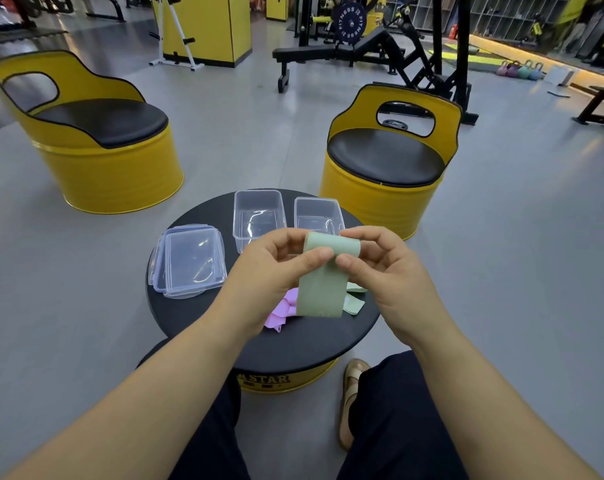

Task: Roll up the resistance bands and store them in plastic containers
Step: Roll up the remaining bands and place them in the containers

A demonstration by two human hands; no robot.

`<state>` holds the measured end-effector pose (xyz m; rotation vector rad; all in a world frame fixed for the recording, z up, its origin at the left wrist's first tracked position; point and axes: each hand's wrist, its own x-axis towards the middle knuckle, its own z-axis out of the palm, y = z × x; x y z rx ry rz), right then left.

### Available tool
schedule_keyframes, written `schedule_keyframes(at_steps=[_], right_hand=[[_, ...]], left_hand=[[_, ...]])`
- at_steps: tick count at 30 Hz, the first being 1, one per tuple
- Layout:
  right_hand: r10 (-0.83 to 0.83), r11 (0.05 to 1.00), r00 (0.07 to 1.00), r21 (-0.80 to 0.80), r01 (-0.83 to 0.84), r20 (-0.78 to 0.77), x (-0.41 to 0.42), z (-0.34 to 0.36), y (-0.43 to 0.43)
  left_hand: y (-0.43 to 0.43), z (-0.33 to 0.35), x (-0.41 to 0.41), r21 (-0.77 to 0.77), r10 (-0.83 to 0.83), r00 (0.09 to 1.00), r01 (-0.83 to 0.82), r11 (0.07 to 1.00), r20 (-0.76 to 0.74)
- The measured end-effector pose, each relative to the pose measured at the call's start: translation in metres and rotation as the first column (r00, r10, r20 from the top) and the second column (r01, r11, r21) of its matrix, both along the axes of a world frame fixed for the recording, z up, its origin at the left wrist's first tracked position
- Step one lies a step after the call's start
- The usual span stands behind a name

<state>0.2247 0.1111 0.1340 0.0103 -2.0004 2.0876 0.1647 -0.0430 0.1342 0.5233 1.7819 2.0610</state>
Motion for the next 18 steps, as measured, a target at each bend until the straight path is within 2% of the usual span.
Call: schedule_keyframes(at_steps=[4, 11, 14, 16, 18], right_hand=[[-0.005, 1.000, 1.000, -0.015, 0.005, -0.026, 0.001, -0.004, -0.003], [0.017, 1.000, 1.000, 0.015, -0.017, -0.027, -0.002, -0.008, 0.000], [0.139, 0.969, 0.990, 0.199, -0.144, 0.037, -0.001, 0.001, 0.009], [0.232, 0.891, 0.969, 0.379, -0.249, 0.090, -0.001, 0.012, 0.016], [0.319, 0.798, 0.930, 0.479, -0.366, 0.181, -0.003, 0.026, 0.020]], left_hand=[[0.000, -0.002, -0.001, 0.016, 0.000, 0.998, -0.001, 1.000, 0.059], [-0.001, -0.002, -0.003, 0.051, 0.005, 0.999, -0.007, 0.999, 0.052], [-0.005, -0.002, -0.008, 0.061, -0.048, 0.994, 0.041, 0.997, 0.103], [-0.008, 0.000, -0.011, 0.059, -0.142, 0.977, 0.134, 0.989, 0.160], [-0.011, 0.003, -0.015, 0.058, -0.265, 0.937, 0.259, 0.964, 0.227]])
